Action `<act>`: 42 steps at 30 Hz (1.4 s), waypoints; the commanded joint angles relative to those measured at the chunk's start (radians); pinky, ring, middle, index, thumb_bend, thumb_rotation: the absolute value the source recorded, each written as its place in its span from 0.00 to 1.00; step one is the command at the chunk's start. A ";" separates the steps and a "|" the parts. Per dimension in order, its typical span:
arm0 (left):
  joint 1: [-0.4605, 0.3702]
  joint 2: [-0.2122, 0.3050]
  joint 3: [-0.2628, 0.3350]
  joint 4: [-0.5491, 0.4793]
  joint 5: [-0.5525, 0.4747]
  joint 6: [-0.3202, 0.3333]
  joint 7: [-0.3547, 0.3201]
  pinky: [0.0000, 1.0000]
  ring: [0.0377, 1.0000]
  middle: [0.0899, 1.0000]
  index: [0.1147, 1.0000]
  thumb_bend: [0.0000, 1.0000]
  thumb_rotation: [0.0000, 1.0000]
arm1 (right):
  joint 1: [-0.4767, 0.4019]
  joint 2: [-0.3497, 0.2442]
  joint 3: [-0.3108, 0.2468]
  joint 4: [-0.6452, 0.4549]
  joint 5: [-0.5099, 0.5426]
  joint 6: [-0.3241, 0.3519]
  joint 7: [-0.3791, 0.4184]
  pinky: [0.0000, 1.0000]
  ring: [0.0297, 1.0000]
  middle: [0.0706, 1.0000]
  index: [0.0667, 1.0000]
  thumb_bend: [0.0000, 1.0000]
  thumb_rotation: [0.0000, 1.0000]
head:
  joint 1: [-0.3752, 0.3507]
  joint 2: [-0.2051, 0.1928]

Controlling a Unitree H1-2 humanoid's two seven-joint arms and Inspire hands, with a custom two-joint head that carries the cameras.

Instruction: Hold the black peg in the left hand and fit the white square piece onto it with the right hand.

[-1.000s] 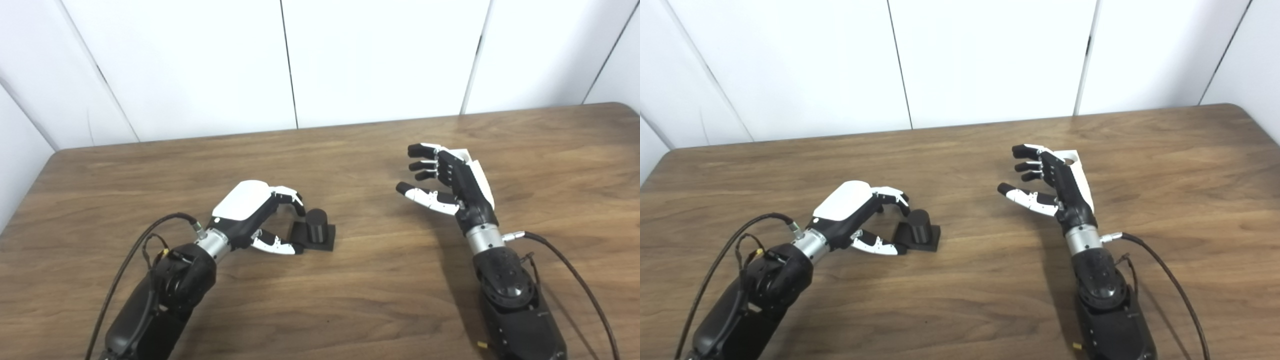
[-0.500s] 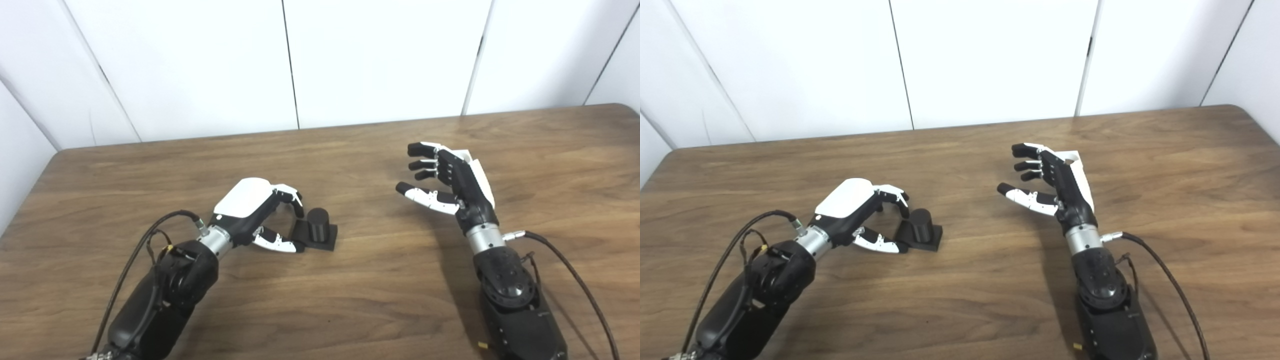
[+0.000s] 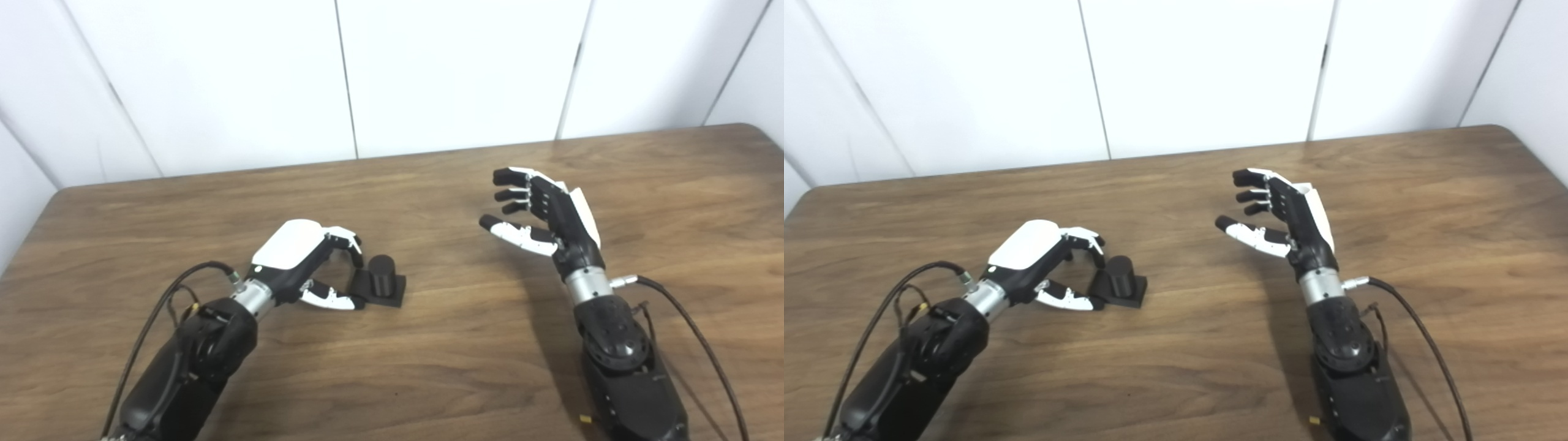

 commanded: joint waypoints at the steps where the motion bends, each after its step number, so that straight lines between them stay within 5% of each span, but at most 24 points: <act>1: 0.027 0.044 -0.021 0.071 0.032 0.022 -0.038 0.58 0.73 0.76 0.50 0.83 0.24 | -0.063 -0.063 -0.014 -0.039 -0.039 -0.020 -0.011 0.60 0.65 0.71 0.69 0.66 0.30 | -0.011 -0.001; 12: 0.027 0.041 -0.046 0.093 0.027 0.002 -0.037 0.61 0.75 0.78 0.51 0.80 0.26 | -0.176 -0.393 0.032 -0.160 -0.328 0.095 0.126 0.57 0.65 0.69 0.68 0.72 0.26 | -0.085 -0.027; 16: 0.021 0.044 -0.048 0.112 0.026 -0.021 -0.025 0.61 0.74 0.77 0.51 0.80 0.25 | -0.217 -0.455 0.063 -0.154 -0.389 0.132 0.186 0.58 0.71 0.73 0.70 0.72 0.27 | -0.112 -0.038; 30: 0.015 0.044 -0.057 0.147 0.021 -0.042 -0.001 0.61 0.75 0.77 0.52 0.80 0.25 | -0.414 -0.537 0.198 0.027 -0.450 0.178 0.432 0.76 0.90 0.89 0.75 0.72 0.29 | -0.110 -0.061; 42: 0.022 0.048 -0.054 0.140 0.012 -0.037 0.008 0.60 0.74 0.77 0.51 0.80 0.22 | -0.508 -0.516 0.297 0.238 -0.499 0.137 0.436 0.68 0.84 0.86 0.73 0.78 0.30 | -0.089 -0.066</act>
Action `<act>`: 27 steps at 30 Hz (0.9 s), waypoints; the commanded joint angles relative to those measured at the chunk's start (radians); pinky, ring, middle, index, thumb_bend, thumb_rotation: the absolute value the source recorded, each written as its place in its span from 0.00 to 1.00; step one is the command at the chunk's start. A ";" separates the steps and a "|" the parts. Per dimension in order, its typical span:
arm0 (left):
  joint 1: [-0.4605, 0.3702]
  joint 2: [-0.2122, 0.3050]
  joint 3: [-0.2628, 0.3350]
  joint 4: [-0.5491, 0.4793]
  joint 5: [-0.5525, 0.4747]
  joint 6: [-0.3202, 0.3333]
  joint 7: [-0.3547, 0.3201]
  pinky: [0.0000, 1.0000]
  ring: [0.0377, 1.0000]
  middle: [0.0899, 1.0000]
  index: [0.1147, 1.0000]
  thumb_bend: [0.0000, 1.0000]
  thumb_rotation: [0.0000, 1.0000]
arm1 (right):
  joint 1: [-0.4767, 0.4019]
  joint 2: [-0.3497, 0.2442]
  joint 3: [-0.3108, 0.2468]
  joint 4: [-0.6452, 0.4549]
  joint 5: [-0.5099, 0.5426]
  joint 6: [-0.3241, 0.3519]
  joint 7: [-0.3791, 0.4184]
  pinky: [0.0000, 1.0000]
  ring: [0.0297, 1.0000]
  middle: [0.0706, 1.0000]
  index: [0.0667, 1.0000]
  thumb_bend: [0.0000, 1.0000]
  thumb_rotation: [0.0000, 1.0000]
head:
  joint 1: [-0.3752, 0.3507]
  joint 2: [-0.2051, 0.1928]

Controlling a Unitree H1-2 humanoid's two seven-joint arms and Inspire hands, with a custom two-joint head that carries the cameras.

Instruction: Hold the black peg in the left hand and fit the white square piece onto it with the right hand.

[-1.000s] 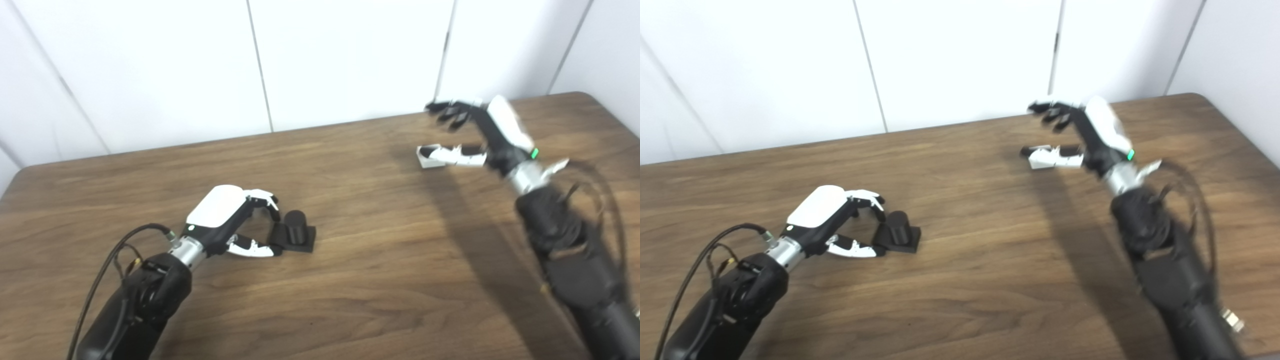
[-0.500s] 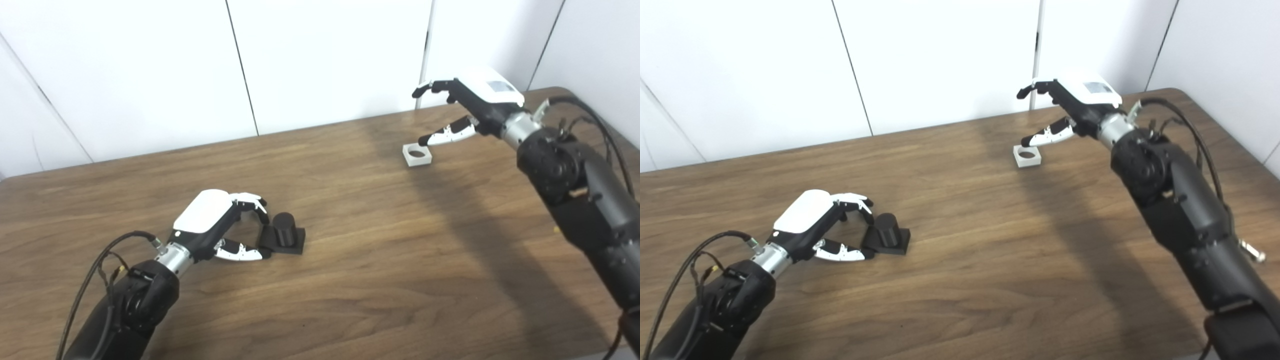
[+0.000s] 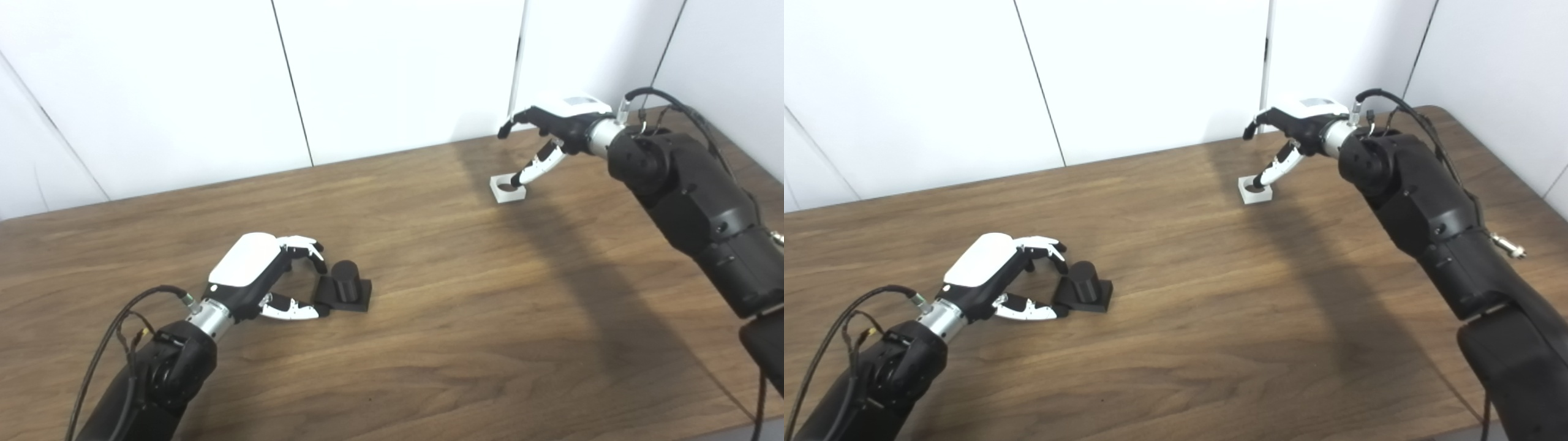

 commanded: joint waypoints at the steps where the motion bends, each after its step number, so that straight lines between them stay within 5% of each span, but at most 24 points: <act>1: 0.047 0.035 -0.022 0.064 0.038 0.045 -0.058 0.61 0.74 0.77 0.51 0.80 0.22 | -0.080 -0.004 -0.002 0.020 -0.005 -0.035 -0.038 0.67 0.84 0.86 0.73 0.78 0.30 | 0.004 -0.001; 10: 0.048 0.041 -0.022 0.074 0.032 0.024 -0.045 0.60 0.73 0.77 0.51 0.81 0.22 | -0.116 0.026 0.042 0.152 -0.017 -0.065 -0.072 0.71 0.85 0.86 0.74 0.80 0.33 | 0.009 -0.004; 27: 0.043 0.041 -0.025 0.065 0.040 0.032 -0.049 0.60 0.73 0.77 0.52 0.80 0.22 | -0.099 0.073 0.058 0.220 -0.004 -0.037 -0.084 0.73 0.88 0.88 0.76 0.79 0.32 | 0.023 0.001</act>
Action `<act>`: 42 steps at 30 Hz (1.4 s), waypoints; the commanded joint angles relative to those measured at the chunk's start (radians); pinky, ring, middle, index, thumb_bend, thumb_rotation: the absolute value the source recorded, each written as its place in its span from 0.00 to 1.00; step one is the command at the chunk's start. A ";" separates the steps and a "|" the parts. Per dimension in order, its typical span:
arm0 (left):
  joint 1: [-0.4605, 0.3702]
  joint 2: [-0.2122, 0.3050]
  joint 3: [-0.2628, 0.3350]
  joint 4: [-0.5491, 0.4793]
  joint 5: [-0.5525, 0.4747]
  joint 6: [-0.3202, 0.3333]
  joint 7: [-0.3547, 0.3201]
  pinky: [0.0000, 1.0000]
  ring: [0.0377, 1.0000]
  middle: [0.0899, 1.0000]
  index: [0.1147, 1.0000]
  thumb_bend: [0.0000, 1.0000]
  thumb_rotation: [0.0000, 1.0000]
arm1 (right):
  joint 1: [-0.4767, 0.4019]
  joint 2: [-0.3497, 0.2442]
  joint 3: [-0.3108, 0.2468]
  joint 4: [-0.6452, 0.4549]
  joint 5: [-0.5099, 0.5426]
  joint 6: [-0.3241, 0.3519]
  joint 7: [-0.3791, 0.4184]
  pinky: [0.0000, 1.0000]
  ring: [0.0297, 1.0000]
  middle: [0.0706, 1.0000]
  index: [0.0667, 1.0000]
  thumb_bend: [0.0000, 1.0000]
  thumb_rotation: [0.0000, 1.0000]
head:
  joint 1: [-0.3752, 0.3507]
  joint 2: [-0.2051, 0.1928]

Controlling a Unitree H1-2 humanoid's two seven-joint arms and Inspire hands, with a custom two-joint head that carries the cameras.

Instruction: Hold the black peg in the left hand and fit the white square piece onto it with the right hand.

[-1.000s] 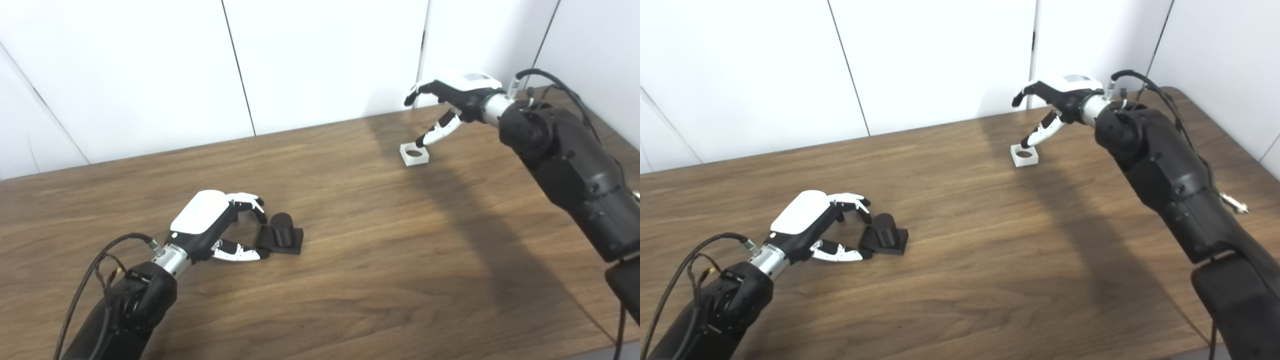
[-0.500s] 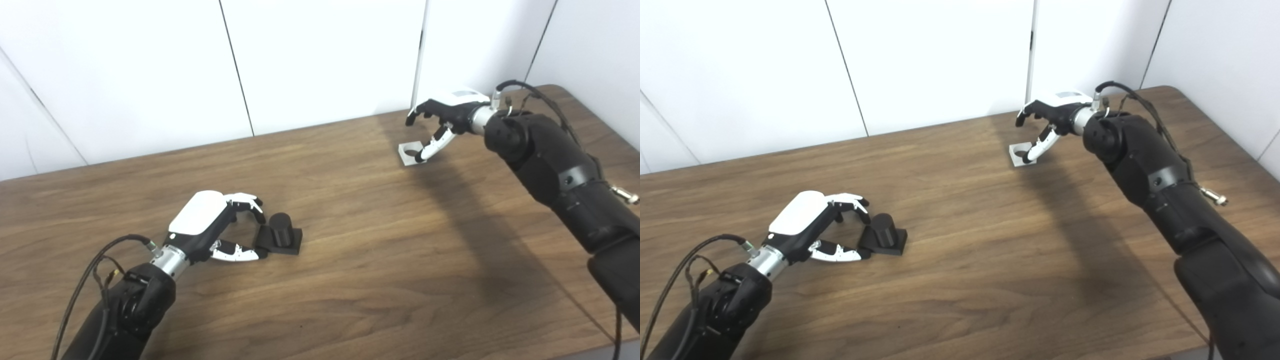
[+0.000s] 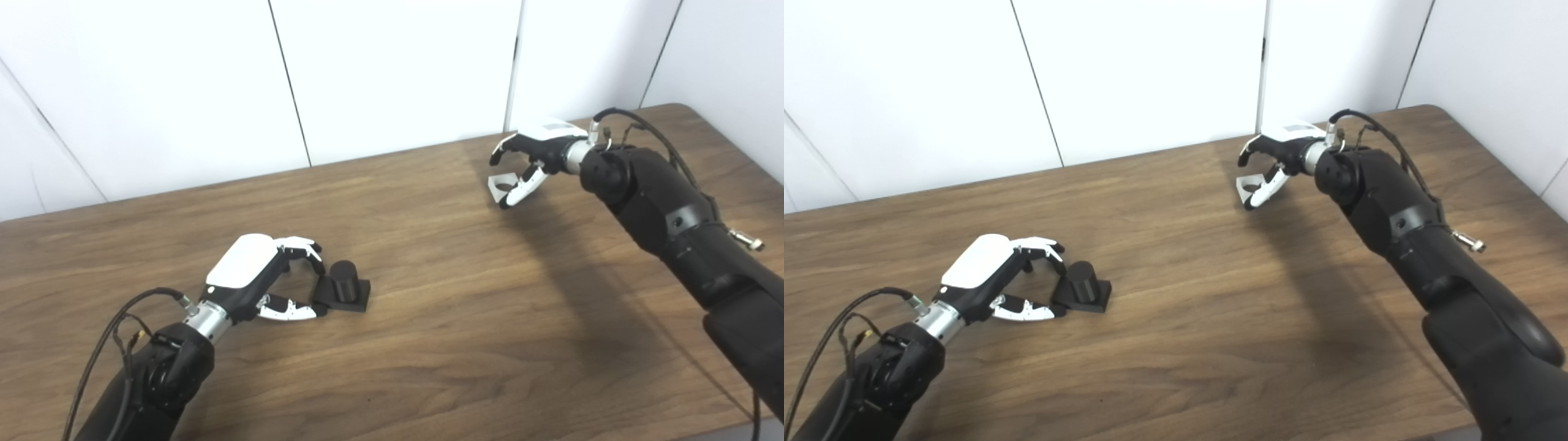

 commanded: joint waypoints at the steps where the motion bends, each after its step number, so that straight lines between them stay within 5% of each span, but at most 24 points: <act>1: 0.040 0.036 -0.025 0.060 0.048 0.047 -0.060 0.60 0.73 0.77 0.52 0.80 0.22 | -0.040 -0.007 -0.011 -0.005 0.005 -0.005 -0.040 0.73 0.87 0.88 0.76 0.79 0.32 | 0.001 0.001; 42: 0.047 0.051 -0.015 0.044 0.035 0.032 -0.070 0.59 0.74 0.76 0.50 0.80 0.21 | -0.043 -0.045 0.026 0.105 0.000 -0.061 -0.090 0.73 0.86 0.86 0.75 0.77 0.34 | 0.018 0.024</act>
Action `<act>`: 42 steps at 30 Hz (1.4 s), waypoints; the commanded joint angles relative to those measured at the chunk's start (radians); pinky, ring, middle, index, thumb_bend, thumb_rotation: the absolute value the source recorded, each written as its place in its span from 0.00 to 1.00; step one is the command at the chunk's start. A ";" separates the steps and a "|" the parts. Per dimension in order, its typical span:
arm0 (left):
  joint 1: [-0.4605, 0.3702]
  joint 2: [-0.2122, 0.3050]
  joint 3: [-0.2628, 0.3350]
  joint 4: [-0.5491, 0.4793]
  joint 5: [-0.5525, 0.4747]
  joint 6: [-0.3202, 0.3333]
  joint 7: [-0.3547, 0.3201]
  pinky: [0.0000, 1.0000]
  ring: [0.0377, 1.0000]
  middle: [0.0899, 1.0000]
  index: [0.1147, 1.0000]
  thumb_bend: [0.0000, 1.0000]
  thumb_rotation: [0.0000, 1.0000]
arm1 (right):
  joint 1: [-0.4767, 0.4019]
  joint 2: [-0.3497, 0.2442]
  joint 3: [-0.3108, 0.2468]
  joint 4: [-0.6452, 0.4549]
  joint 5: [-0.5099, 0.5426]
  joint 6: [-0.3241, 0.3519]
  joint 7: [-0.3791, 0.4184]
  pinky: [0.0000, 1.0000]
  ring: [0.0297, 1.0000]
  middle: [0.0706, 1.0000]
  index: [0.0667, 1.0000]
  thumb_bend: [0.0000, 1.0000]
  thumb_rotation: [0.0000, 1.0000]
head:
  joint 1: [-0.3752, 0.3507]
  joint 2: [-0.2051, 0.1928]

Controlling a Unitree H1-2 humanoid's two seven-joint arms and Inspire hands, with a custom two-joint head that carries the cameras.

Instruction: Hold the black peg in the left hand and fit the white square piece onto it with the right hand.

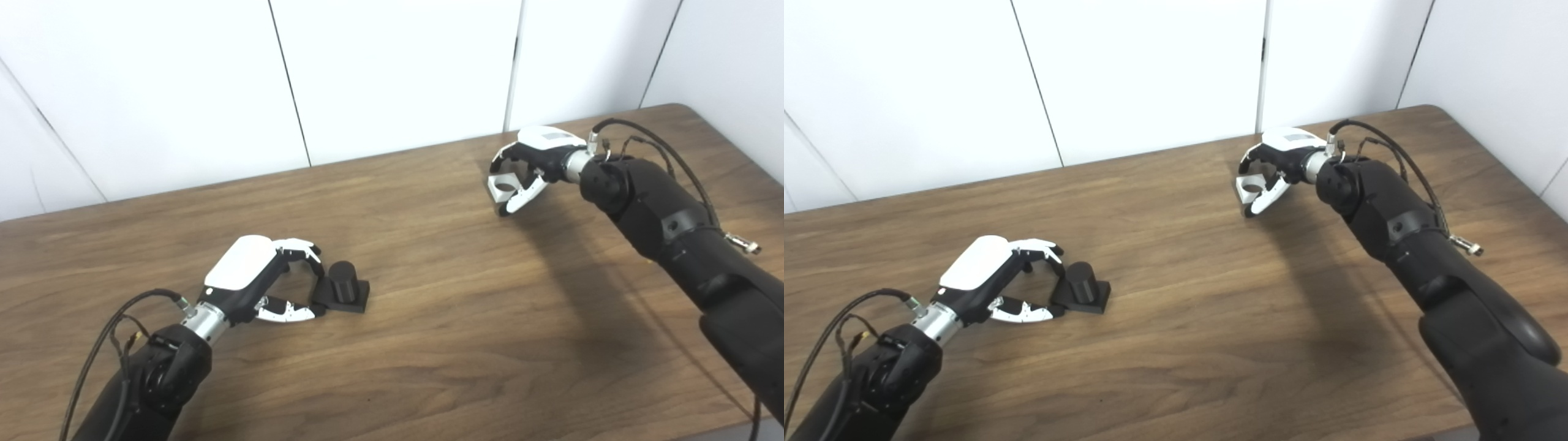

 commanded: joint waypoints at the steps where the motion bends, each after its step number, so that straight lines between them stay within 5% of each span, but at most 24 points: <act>1: 0.041 0.044 -0.019 0.046 0.039 0.045 -0.069 0.59 0.74 0.77 0.50 0.80 0.22 | -0.040 -0.040 0.001 0.010 -0.009 -0.004 -0.004 0.73 0.86 0.86 0.75 0.76 0.33 | 0.000 0.000; 42: 0.040 0.054 -0.014 0.024 0.031 0.053 -0.093 0.60 0.73 0.76 0.50 0.80 0.21 | -0.019 -0.054 -0.001 -0.016 -0.012 -0.003 -0.020 0.69 0.82 0.83 0.69 0.75 0.29 | 0.005 0.021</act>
